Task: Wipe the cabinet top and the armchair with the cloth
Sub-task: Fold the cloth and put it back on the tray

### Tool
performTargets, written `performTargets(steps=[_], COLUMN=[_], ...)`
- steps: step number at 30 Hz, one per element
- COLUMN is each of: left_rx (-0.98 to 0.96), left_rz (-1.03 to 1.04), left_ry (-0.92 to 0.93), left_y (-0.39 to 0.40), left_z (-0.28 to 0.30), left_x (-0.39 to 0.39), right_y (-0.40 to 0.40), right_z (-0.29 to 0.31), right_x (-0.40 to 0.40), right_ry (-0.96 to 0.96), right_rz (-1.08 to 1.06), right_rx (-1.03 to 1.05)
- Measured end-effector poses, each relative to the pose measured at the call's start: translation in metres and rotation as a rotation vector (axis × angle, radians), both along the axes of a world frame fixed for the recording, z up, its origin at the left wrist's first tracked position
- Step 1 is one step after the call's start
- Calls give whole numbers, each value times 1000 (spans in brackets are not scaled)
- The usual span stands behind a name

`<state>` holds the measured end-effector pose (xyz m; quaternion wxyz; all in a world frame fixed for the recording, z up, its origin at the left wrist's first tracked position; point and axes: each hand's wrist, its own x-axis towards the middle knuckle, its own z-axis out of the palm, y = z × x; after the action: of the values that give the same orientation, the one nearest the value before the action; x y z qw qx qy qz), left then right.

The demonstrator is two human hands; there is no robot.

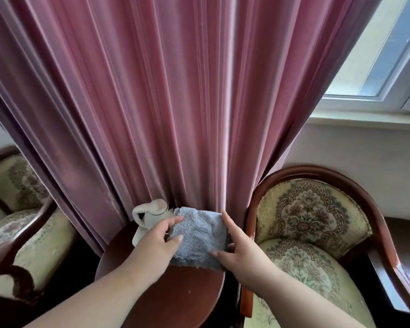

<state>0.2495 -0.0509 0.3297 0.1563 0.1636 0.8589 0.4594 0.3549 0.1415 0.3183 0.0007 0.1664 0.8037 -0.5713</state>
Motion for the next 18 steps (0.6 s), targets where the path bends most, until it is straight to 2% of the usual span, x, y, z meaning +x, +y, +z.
performTargets(steps=[6,9,18], left_rx=[-87,-152,-325], left_rz=[-39,-17,-126], left_ry=[-170,-245,-244], left_y=[8,11,61], left_z=[-88,-134,-286], left_x=[-47,-72,-201], right_y=[6,5,22], right_z=[-92,-146,-286], right_x=[-63,-96,-233], right_ry=[-148,-264,-374], right_rz=[-88,-62,128], right_rx=[5,-8,193])
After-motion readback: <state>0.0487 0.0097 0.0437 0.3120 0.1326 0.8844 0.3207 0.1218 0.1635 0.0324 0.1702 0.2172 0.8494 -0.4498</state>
